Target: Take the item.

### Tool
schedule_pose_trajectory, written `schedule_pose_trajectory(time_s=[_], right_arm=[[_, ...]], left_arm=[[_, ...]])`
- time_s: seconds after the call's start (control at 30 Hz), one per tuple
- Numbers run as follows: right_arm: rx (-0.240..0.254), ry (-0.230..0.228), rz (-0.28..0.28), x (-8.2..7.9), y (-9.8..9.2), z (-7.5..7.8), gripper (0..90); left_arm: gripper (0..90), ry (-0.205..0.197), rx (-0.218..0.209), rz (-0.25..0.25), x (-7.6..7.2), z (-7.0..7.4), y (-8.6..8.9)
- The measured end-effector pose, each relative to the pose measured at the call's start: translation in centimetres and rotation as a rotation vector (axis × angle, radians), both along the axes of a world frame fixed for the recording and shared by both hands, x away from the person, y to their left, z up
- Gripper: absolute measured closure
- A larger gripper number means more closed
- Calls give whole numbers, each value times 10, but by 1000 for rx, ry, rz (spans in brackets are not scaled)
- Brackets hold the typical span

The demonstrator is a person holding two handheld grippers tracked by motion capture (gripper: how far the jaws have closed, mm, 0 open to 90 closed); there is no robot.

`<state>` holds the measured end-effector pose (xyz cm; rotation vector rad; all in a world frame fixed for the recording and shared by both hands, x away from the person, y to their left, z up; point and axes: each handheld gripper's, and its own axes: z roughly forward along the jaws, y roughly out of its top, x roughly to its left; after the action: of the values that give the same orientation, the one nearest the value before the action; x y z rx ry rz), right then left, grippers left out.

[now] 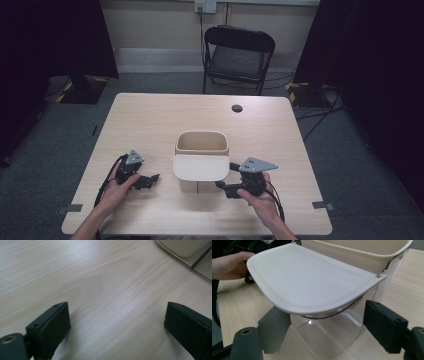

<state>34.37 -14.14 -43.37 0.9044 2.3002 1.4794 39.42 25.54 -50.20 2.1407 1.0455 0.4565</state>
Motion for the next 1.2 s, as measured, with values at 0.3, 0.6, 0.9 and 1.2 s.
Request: schedule_pose_trajectory(time_s=[0.3,0.6,0.9,1.2], right_arm=[[-3,-13,0,0,1,3,204],[9,-23,-8,2,3,6,183],[13,-31,-11,2,4,9,184],[12,-27,-16,3,5,10,182]], left_arm=[[60,0,1,1,0,0,0],[60,0,0,1,0,0,0],[60,0,1,1,0,0,0],[60,0,1,1,0,0,0]])
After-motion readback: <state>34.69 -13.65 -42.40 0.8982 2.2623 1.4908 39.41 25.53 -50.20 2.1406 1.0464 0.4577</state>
